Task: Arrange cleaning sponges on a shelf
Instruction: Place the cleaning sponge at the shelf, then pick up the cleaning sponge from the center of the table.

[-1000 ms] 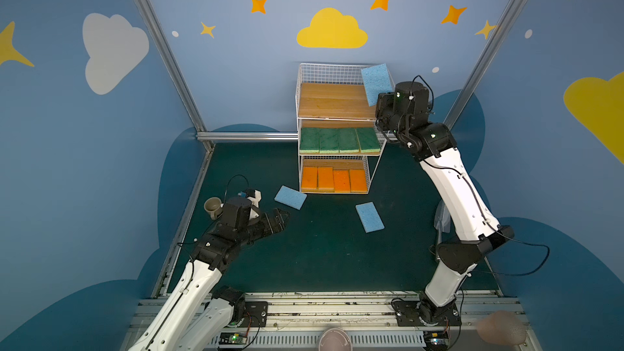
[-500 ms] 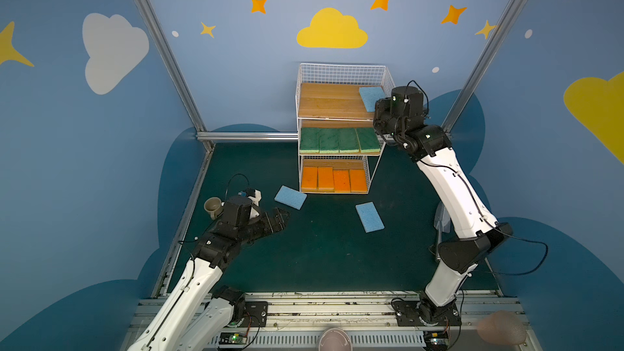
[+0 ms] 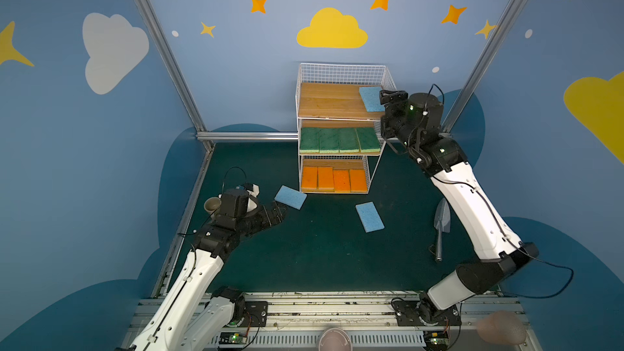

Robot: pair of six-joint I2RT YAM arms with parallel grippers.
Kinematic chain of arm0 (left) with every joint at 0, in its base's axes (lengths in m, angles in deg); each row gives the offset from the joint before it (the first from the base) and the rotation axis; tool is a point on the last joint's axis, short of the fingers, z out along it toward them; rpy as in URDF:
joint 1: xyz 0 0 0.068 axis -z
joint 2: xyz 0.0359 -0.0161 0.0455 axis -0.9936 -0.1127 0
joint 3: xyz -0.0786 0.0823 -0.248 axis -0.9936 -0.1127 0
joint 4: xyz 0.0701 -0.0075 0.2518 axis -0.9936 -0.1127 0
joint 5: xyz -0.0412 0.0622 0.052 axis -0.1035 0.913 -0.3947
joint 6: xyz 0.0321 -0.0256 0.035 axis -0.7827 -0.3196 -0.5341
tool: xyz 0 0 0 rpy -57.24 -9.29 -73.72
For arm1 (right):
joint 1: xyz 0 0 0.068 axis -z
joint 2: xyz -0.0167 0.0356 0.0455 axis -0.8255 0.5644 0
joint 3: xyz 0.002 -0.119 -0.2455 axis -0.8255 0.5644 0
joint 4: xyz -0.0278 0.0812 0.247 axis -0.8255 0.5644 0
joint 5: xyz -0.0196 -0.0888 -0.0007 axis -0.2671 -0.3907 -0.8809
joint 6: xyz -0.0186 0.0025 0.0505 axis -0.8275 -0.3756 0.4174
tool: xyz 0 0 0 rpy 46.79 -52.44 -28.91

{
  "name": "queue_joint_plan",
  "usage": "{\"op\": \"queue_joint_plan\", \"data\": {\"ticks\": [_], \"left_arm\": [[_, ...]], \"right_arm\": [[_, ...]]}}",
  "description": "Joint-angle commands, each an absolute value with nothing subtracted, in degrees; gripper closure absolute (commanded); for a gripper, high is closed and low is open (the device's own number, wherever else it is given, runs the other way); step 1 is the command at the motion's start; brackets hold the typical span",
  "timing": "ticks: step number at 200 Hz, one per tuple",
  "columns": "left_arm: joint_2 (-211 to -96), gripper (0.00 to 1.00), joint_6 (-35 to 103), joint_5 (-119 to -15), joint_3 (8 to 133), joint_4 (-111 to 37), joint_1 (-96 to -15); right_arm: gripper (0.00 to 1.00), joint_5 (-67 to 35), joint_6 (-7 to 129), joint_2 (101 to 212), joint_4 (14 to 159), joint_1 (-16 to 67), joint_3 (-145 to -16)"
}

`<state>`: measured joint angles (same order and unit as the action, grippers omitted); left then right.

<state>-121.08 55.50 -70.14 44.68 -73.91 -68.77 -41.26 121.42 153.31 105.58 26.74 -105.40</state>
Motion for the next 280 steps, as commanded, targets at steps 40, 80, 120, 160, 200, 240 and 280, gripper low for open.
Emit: {"op": "queue_joint_plan", "data": {"ticks": [40, 80, 120, 160, 200, 240, 280], "left_arm": [[-127.9, 0.01, 59.8, -68.2, 42.1, -66.5, -64.2], [-136.6, 0.01, 60.5, -62.2, 44.1, -62.6, -67.0], [-148.4, 0.1, 57.2, -66.1, 51.1, -60.4, -76.0], [-165.9, 0.4, 50.9, -72.0, 64.0, -64.1, -79.8], [-180.8, 0.43, 42.1, -72.6, 80.1, -72.6, -80.0], [-190.3, 0.5, 34.7, -71.7, 90.4, -79.5, -81.5], [-193.9, 0.52, 30.2, -73.2, 93.1, -81.1, -81.6]], "right_arm": [[0.22, -21.2, 102.8, 131.8, 88.8, 29.7, -73.5], [0.25, -6.7, 91.2, 130.8, 98.7, 31.7, -67.9], [0.4, 0.1, 89.0, 132.7, 93.2, 31.6, -57.3], [0.39, 0.8, 85.0, 134.9, 91.2, 31.7, -53.1], [0.33, 1.8, 81.9, 136.4, 92.3, 32.4, -52.9], [0.33, 4.1, 80.7, 136.2, 93.7, 34.6, -53.0], [0.34, 5.0, 81.1, 135.6, 92.3, 36.2, -51.8]]}}
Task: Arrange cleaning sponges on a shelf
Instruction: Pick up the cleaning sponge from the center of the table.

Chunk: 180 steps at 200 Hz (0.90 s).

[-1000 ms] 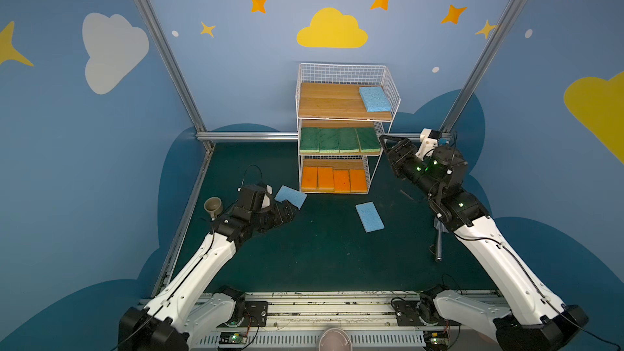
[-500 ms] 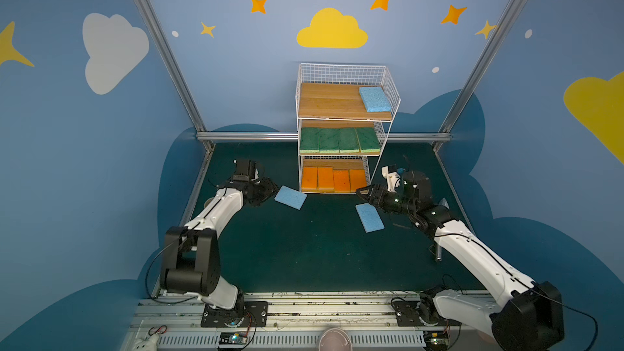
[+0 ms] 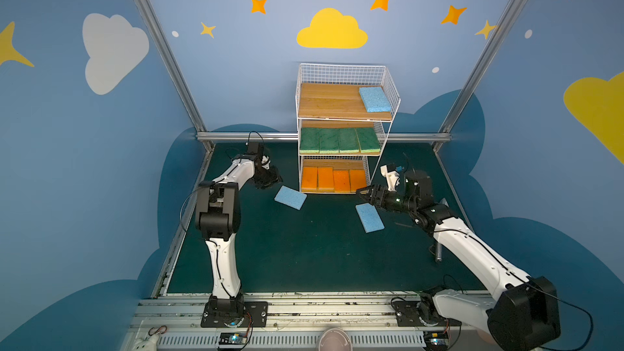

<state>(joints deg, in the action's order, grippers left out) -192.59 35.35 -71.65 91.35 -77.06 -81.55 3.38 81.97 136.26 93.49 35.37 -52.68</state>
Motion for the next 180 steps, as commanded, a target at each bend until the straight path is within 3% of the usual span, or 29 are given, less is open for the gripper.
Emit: {"op": "queue_joint_plan", "data": {"ticks": [1, 85, 180], "left_arm": [[-194.0, 0.52, 30.1, -73.2, 93.0, -81.1, -81.6], [-194.9, 0.59, 26.5, -76.3, 89.7, -79.0, -79.5], [-188.7, 0.97, 29.3, -76.0, 79.7, -74.3, -77.8]], "right_arm": [[0.34, 5.0, 81.1, 135.5, 92.2, 36.2, -51.8], [0.34, 6.2, 82.1, 136.8, 92.4, 37.0, -51.5], [0.35, 6.3, 82.5, 134.1, 92.8, 37.9, -49.2]]}}
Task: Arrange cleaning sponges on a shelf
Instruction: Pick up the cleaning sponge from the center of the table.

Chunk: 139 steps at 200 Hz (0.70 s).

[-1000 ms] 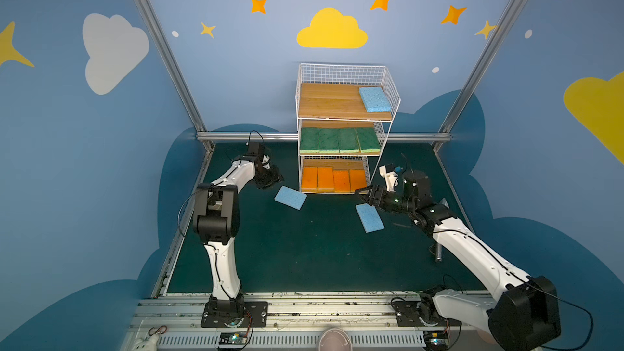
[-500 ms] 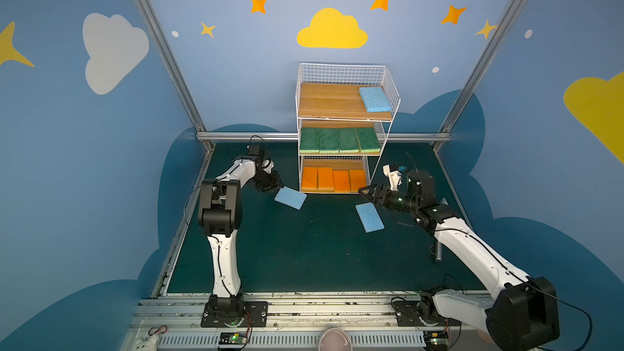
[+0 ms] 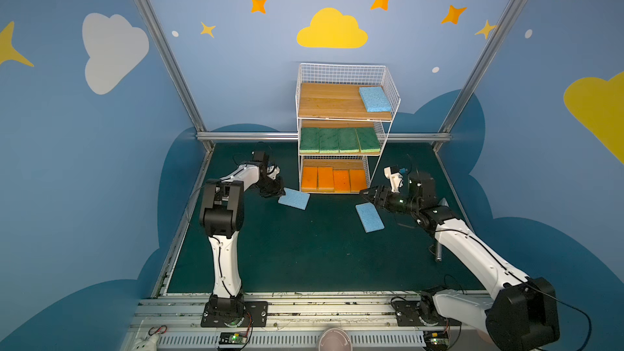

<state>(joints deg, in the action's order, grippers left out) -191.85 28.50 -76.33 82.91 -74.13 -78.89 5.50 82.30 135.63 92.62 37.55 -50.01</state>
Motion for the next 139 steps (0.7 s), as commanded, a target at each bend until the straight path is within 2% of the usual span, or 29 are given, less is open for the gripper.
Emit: {"op": "queue_joint_plan", "data": {"ticks": [1, 38, 87, 139], "left_arm": [[-188.6, 0.97, 29.4, -76.0, 79.4, -74.3, -77.8], [-180.4, 0.97, 33.2, -76.2, 71.6, -70.3, -75.5], [-164.0, 0.97, 40.8, -76.9, 59.4, -65.1, -71.2], [-150.6, 0.97, 50.4, -77.1, 54.7, -63.5, -66.1]], "right_arm": [[0.35, 6.3, 82.4, 134.0, 92.9, 37.9, -49.2], [0.35, 8.4, 82.4, 134.9, 94.7, 37.9, -49.1], [0.47, 16.0, 84.4, 139.7, 96.7, 37.0, -50.5], [0.42, 19.9, 88.9, 144.4, 90.3, 31.0, -51.2]]}}
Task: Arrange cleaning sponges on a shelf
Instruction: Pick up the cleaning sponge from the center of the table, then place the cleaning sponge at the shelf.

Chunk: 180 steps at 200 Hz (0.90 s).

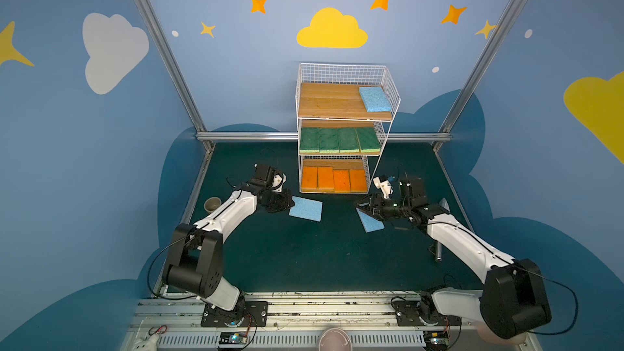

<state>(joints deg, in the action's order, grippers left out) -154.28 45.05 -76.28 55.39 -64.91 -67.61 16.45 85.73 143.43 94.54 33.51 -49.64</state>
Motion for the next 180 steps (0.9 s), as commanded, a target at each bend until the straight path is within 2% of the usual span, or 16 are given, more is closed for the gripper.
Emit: {"op": "queue_joint_plan", "data": {"ticks": [1, 56, 135, 180], "left_arm": [[-150.5, 0.97, 50.5, -77.2, 54.7, -63.5, -66.0], [-146.5, 0.97, 51.7, -80.0, 56.1, -64.8, -65.0], [-145.2, 0.97, 52.3, -82.3, 57.2, -65.1, -64.7], [-145.4, 0.97, 53.3, -83.9, 58.0, -64.1, -64.7]], "right_arm": [[0.42, 20.0, 89.0, 144.5, 90.2, 31.0, -51.2], [0.47, 19.7, 91.7, 149.1, 87.2, 26.4, -55.5], [0.57, 18.8, 92.2, 153.4, 86.7, 24.7, -59.7], [0.6, 18.9, 92.3, 154.6, 86.8, 24.4, -60.8]]}}
